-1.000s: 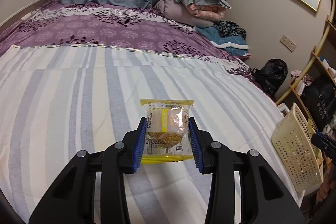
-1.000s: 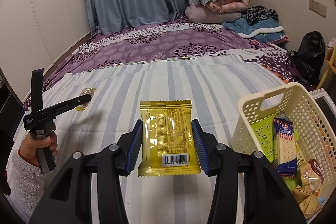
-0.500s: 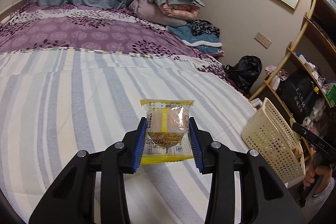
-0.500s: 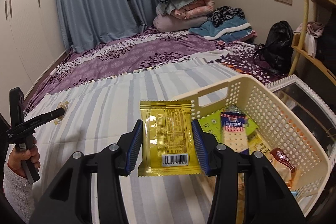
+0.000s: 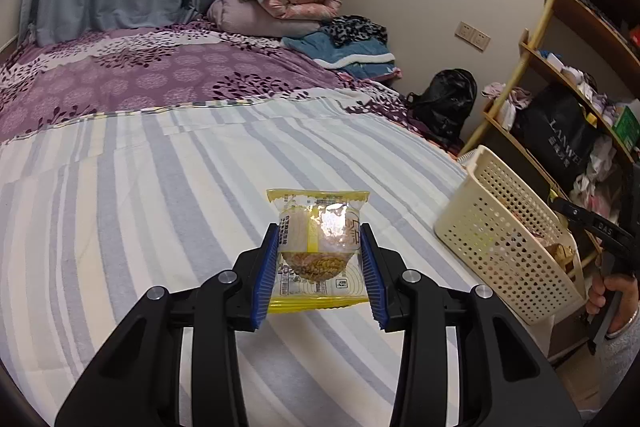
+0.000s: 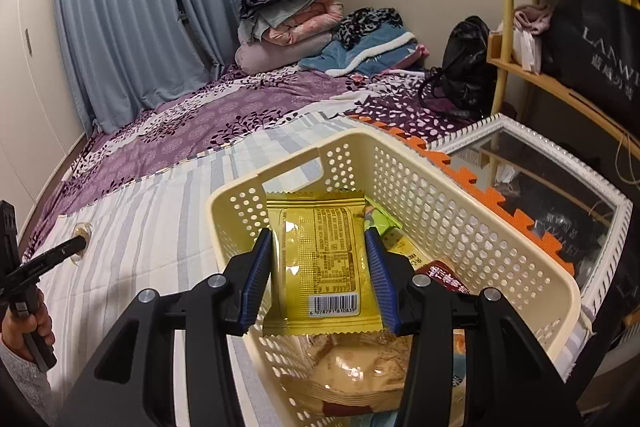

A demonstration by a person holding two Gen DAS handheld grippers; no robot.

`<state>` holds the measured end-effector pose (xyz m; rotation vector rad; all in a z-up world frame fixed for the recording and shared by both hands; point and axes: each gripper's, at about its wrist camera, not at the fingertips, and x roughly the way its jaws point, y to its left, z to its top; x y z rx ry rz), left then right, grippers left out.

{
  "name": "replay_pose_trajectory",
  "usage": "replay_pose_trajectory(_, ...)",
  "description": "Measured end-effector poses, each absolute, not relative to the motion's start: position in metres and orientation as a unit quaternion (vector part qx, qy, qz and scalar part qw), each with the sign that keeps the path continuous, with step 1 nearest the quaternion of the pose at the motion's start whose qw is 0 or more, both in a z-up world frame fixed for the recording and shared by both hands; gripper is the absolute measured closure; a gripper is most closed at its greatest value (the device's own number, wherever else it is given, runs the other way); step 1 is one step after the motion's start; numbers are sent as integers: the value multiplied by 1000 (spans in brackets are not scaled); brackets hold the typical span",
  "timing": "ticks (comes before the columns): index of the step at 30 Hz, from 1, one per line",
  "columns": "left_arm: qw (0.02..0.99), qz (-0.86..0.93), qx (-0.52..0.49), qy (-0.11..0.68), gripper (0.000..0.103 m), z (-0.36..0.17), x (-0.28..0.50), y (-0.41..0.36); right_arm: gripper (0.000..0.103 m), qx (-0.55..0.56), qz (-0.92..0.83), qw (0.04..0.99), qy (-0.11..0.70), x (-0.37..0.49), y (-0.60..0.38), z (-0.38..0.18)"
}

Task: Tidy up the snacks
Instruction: 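Carry the yellow packet into the basket and open the right tool, then lower the pastry packet into the basket and open the left tool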

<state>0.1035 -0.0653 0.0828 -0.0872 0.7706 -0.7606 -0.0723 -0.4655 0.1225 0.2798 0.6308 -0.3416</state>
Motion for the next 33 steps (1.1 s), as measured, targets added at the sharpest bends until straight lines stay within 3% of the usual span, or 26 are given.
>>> replay_pose_trajectory(4, 849, -379, -32, 368, 63, 89, 91, -82, 52, 155, -163, 923, 312, -73, -472, 118)
replay_pose_trajectory(6, 846, -387, -27, 367, 63, 92, 85, -90, 40, 162, -170, 923, 305, -76, -474, 118)
replay_pose_trajectory(13, 836, -414, -6, 360, 63, 107, 66, -119, 34, 175, -182, 924, 287, -90, -482, 120)
replay_pose_trajectory(15, 834, -420, 1, 358, 63, 111, 60, -128, 21, 178, -185, 925, 281, -95, -485, 120)
replay_pose_trajectory(19, 829, -431, 14, 355, 63, 119, 50, -147, 7, 170, -198, 925, 276, -104, -489, 121)
replay_pose_trajectory(33, 813, -465, 63, 345, 63, 145, 26, -230, 5, 137, -213, 934, 251, -135, -496, 128)
